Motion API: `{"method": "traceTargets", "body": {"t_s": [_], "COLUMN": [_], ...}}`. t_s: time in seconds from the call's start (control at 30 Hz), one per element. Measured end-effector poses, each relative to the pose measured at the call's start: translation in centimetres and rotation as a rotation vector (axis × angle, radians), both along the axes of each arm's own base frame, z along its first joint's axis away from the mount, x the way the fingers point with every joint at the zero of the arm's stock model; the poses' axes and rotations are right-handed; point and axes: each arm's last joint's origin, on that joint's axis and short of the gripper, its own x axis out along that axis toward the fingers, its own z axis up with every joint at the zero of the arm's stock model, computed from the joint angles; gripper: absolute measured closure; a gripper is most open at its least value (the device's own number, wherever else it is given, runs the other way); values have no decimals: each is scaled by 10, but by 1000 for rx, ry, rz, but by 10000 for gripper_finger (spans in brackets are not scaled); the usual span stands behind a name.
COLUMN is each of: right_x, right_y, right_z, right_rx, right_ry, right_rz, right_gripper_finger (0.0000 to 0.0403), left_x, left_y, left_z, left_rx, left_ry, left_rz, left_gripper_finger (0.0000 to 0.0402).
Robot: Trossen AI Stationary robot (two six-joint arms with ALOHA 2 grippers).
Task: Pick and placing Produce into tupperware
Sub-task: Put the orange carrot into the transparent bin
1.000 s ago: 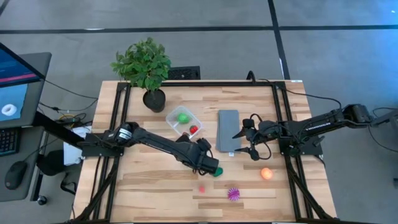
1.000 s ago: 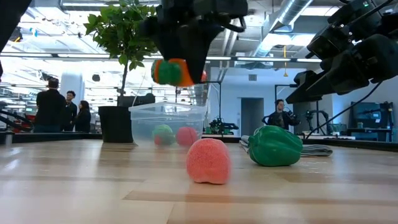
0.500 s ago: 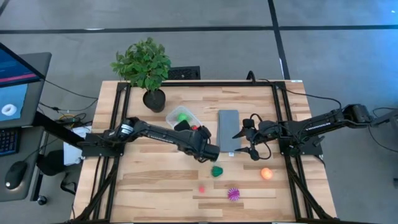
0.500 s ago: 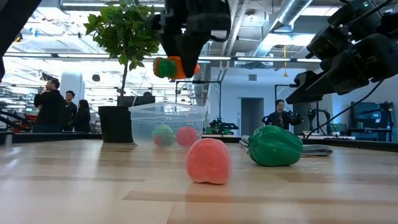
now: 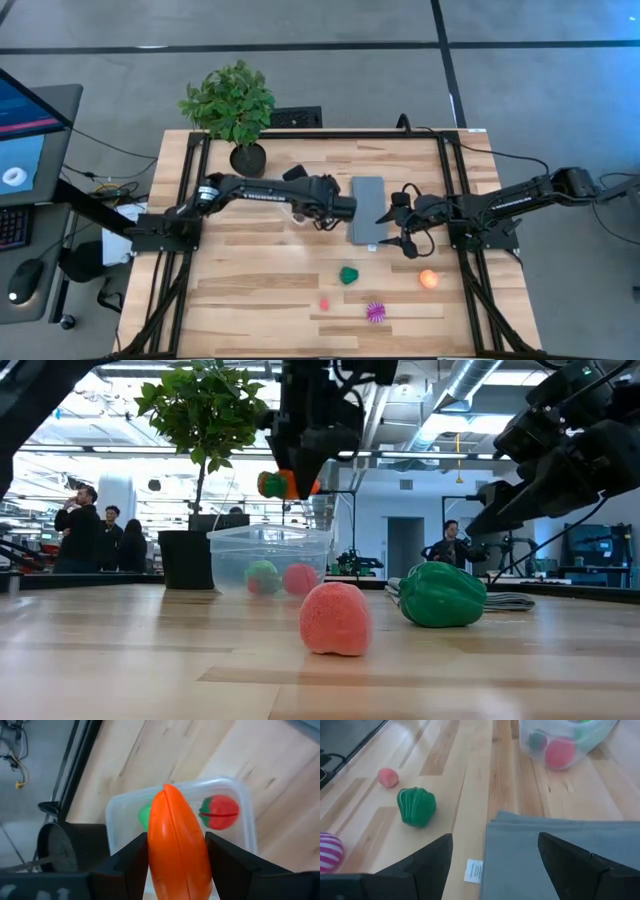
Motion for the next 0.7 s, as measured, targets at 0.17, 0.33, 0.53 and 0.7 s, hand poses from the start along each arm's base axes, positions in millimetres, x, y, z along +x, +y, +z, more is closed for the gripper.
{"method": "traceTargets", "body": {"t_s": [0.17, 0.33, 0.53, 0.7], "right_x": [-2, -2, -2, -2], "right_y": [0, 0, 0, 0], "right_z": [-3, -4, -4, -4], "right_rx": [9, 25, 25, 26], "right_ry": [35, 48, 48, 48], "right_rz": [-7, -18, -17, -17], "right_gripper_finger": [85, 85, 85, 85], "left_x": [-2, -5, -10, -12], "left_y": [16, 26, 38, 44], "left_z": [-8, -16, -28, -34], "left_rx": [-2, -5, -40, -44], "left_ry": [46, 94, 147, 177], "left_rz": [16, 19, 40, 51], "left_gripper_finger": [232, 232, 232, 232]}}
